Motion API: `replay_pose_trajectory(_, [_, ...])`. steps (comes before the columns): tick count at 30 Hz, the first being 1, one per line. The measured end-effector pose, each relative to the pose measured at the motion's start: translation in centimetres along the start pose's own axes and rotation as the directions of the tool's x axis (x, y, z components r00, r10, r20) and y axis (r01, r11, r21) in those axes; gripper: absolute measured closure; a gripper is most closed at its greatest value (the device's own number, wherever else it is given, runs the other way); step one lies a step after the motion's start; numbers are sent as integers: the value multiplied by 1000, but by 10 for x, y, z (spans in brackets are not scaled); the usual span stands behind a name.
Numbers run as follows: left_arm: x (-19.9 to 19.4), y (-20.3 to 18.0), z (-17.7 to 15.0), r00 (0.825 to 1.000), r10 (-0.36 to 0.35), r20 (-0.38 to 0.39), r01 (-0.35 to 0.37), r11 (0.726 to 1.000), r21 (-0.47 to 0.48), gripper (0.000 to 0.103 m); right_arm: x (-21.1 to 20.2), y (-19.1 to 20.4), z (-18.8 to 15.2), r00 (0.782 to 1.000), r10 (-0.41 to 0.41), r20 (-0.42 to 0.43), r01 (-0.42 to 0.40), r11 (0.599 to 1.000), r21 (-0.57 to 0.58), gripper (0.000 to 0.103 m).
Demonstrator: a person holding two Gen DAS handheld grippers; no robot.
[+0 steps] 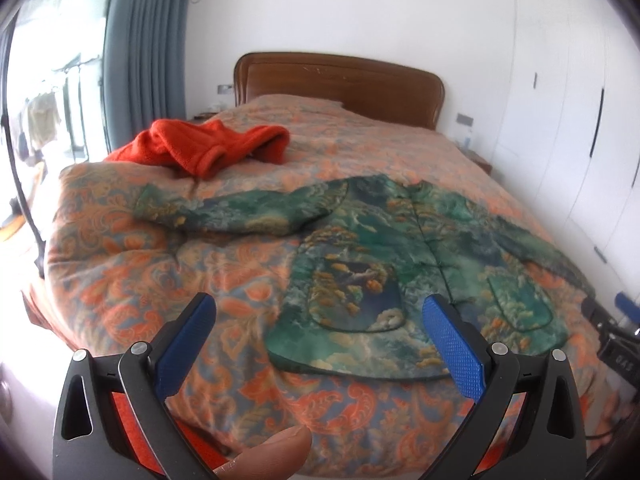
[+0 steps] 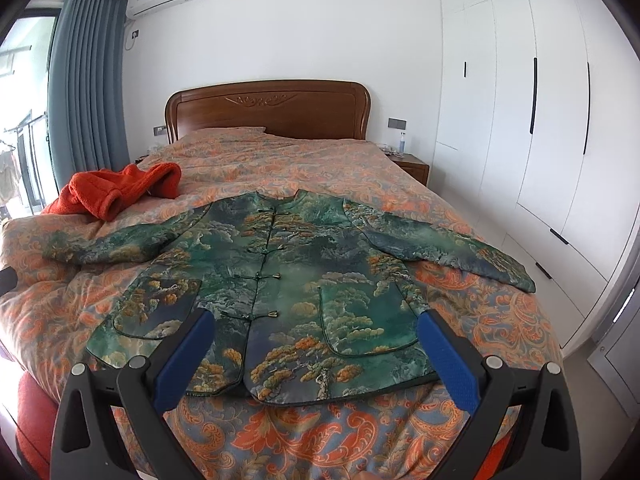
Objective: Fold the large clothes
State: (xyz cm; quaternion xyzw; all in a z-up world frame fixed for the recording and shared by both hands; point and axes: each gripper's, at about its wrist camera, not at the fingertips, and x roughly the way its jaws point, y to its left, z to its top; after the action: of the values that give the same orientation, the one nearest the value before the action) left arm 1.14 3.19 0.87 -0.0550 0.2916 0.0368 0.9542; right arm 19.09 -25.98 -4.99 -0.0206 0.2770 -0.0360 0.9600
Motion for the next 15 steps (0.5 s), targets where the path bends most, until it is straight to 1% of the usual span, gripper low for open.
replay_pose_trajectory(3, [3,-6,-3,1000,9,0,-9,998,63,0,-6,6,-2,1000,5,14,-4,1000,-20,0])
replay_pose_trajectory(5, [5,-9,-5,1000,23,-4,-22,992,122,0,-10,7,-2,1000,-1,28,1,999,-32,0])
replay_pose_trajectory(7, [5,-8,-5,999,34,-4,-33,988,150,0,-11,7,-1,999,-15,34,16,999,-40,0])
replay_pose_trajectory(10, [3,0,-5,1000,28,-14,-26,991,129,0,-11,3,0,999,-36,32,37,999,-35,0])
replay_pose_trajectory(12, [4,5,-5,999,15,-29,-13,996,86,0,-10,-1,0,998,-51,29,52,998,-24,0])
replay_pose_trajectory(15, [3,9,-7,999,7,-32,-6,999,53,0,-7,-4,0,998,-59,23,59,998,-21,0])
